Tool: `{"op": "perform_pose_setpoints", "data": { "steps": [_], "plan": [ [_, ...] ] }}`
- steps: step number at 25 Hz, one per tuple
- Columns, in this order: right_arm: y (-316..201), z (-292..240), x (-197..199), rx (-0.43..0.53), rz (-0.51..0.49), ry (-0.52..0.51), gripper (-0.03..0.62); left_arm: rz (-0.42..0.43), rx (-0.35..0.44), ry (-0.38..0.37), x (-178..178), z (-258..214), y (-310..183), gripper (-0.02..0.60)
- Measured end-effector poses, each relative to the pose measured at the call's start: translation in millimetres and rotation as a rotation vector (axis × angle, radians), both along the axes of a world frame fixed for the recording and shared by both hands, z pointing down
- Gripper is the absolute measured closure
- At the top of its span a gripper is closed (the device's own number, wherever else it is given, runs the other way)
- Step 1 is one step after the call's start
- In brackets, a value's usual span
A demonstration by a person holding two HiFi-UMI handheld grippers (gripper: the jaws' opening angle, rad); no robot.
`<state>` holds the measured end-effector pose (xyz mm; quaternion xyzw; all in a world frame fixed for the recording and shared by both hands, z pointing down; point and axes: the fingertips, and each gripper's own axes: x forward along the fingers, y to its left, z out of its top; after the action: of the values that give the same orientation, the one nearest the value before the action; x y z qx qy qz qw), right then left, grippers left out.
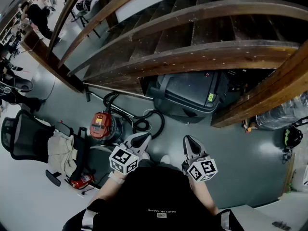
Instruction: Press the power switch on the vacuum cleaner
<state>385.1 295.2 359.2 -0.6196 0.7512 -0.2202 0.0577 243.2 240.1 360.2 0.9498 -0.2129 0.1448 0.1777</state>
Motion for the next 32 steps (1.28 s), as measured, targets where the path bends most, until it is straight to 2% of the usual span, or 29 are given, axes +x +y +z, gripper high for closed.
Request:
{"op": "perform_pose_setpoints", "data": {
  "steps": [6, 13, 22, 32],
  "plan": [
    [-10.2, -1.5, 10.4, 0.014, 0.012, 0.017, 0.565, 0.031, 0.014, 0.026, 22.3, 1.2, -14.0, 0.567],
    [-20.9, -2.2, 1.7, 0.013, 0.011, 0.004, 0.565, 0.046, 0.004, 0.035, 20.6, 2.5, -20.2, 0.566],
    [-22.5, -5.3, 14.3, 0.052, -0.025, -0.014, 0.565, -0.012, 0.023, 0.01, 19.8, 5.3, -19.3, 0.566],
    [-33.9, 7.5, 17.8, 0.046, -0.074, -0.029, 0.565, -0.051, 0.015, -0.011, 20.5, 15.9, -19.3, 0.568]
  ]
}}
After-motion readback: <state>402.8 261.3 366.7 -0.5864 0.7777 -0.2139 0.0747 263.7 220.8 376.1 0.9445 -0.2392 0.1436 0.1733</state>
